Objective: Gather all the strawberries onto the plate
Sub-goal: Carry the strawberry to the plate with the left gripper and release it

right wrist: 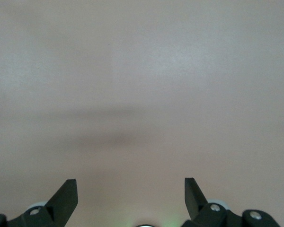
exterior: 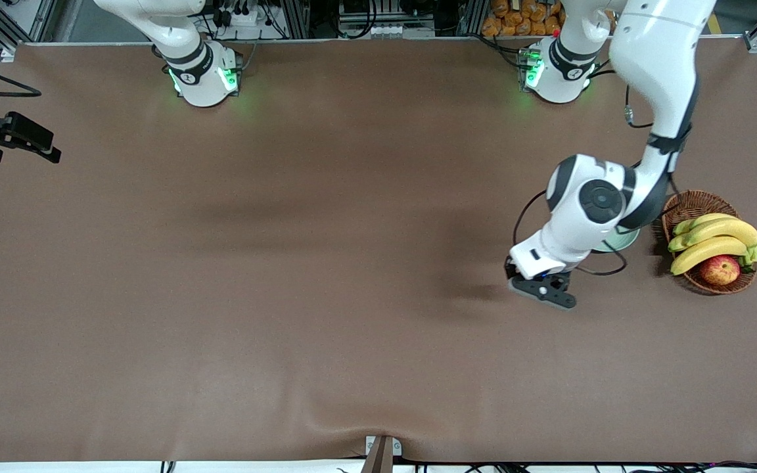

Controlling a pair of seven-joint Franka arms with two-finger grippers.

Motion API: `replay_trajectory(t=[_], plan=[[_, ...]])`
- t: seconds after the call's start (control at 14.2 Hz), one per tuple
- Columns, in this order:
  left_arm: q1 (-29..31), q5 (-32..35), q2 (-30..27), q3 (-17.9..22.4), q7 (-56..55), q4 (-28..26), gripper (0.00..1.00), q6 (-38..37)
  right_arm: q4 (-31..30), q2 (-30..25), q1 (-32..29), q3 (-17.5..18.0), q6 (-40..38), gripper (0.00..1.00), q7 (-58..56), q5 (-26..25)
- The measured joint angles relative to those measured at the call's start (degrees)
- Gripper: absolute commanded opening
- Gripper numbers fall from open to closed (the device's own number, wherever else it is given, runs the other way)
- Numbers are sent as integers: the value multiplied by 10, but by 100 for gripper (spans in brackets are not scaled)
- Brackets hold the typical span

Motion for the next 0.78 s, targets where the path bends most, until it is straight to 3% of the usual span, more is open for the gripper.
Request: replay_trajectory(t=[0.42,0.78], plan=[[109,1,-87,0,111,-104,2,-55,0,0,-2,-4,17,100,0,-1],[164,1,-96,-1,143,-146,3,-77,0,1,0,-2,33,100,0,-1]])
